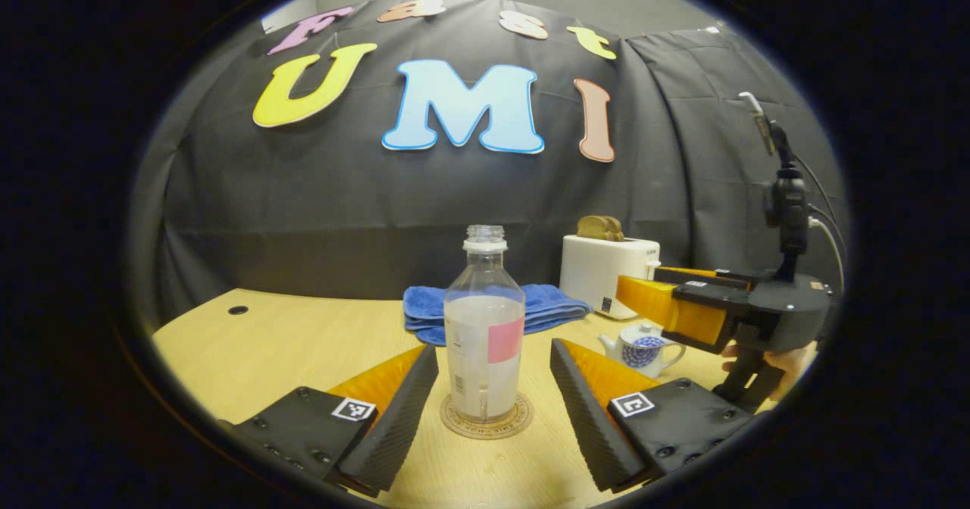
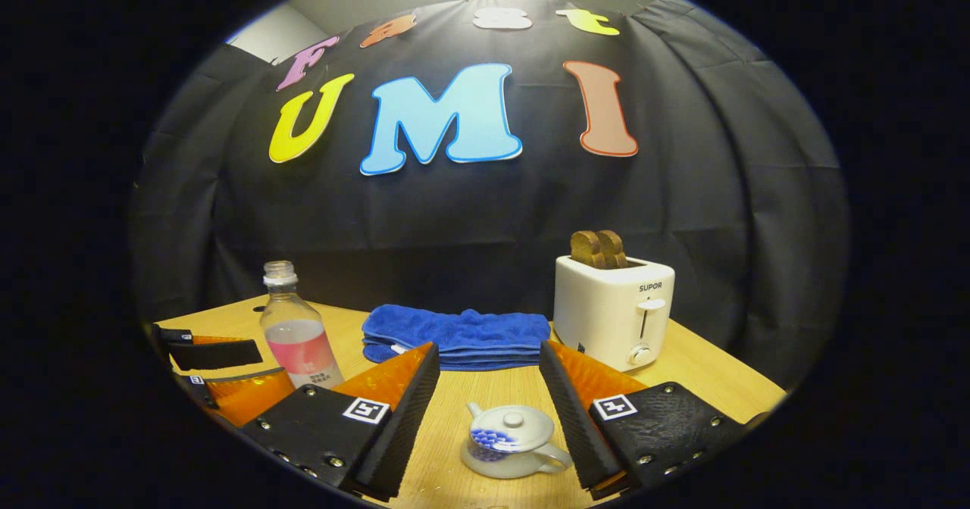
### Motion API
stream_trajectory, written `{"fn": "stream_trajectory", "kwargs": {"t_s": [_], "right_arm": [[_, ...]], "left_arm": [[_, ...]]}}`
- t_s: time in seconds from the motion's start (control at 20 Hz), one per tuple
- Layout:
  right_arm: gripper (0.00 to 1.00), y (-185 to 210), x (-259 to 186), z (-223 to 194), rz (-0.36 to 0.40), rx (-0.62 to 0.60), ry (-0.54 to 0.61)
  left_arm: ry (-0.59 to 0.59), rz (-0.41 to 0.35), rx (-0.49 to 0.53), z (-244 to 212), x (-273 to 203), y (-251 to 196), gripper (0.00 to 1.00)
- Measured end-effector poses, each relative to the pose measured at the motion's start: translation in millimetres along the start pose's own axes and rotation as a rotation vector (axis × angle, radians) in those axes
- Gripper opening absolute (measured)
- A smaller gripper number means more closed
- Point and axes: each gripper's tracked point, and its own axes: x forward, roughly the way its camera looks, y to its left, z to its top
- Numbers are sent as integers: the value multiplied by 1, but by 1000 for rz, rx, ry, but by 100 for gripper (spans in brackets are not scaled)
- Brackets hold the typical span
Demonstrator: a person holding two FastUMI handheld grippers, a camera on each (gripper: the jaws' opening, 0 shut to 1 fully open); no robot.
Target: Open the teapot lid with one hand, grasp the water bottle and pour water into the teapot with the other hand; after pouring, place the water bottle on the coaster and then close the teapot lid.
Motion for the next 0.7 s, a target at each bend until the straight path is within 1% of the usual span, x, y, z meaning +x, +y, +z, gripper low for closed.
{"fn": "stream_trajectory", "kwargs": {"t_s": [0.1, 0.15, 0.3, 0.5, 0.7], "right_arm": [[95, 3, -22, 6, -12, -3, -14], [96, 2, -33, 7, -18, -12, -11], [96, -2, -68, 10, -45, -38, 7], [96, 3, -115, 11, -39, -32, 24], [96, 3, -153, 14, -58, -43, -1]], "left_arm": [[-3, 2, 0, 4, -6, -1, 100], [-6, 3, 0, 6, -10, -2, 100], [-24, 6, 3, 16, -29, -6, 100], [-40, 1, -12, 25, -62, -16, 100], [-49, 15, -3, 25, -95, -19, 100]]}}
